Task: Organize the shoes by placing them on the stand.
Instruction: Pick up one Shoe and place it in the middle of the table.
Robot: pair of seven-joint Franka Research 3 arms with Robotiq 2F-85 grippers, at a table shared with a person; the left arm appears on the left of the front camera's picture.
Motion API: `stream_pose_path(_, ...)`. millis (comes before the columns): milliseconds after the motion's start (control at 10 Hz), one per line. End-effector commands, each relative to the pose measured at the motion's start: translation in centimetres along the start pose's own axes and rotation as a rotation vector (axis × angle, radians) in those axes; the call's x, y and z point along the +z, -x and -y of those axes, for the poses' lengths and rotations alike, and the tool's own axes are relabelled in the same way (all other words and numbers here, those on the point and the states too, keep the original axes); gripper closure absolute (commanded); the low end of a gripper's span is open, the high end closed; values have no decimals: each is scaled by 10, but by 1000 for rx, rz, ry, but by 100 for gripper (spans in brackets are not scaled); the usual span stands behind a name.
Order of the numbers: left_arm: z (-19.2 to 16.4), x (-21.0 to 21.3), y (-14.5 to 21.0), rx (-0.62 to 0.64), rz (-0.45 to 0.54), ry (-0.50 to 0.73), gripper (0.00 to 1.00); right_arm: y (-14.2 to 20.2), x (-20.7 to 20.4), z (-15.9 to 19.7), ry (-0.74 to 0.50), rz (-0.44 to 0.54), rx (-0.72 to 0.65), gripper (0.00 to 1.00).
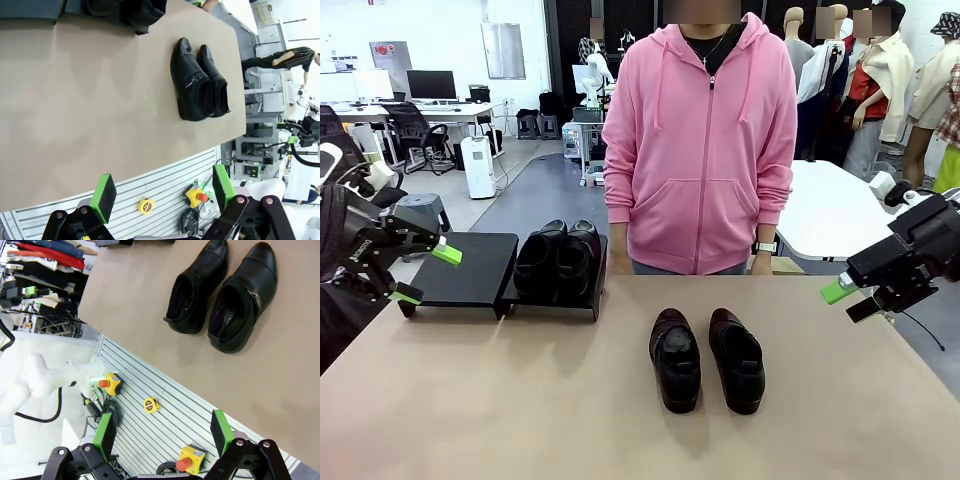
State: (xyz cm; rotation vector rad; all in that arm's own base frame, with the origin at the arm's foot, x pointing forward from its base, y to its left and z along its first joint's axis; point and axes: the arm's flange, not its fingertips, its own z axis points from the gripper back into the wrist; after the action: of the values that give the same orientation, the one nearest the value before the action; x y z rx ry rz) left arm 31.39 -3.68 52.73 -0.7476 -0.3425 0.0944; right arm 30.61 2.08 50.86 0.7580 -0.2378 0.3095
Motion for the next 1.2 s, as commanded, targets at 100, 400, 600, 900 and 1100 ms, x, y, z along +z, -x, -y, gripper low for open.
stream_pose_path(100, 1, -2, 1, 7, 1, 19, 0, 0, 0, 0, 0, 0, 0, 0)
stream_pose_path(400, 1, -2, 1, 7, 1, 19, 0, -107, -94, -81, 354, -288, 177, 0)
stream_pose_path(600, 1, -2, 1, 7, 1, 19, 0, -140, -165, -115, 564, -415, 175, 0)
stream_pose_path(900, 1, -2, 1, 7, 1, 19, 0, -141, -193, -125, 783, -358, 107, 0)
stream_pose_path(1100, 1, -2, 1, 7, 1, 19, 0, -134, -209, -122, 641, -399, 186, 0)
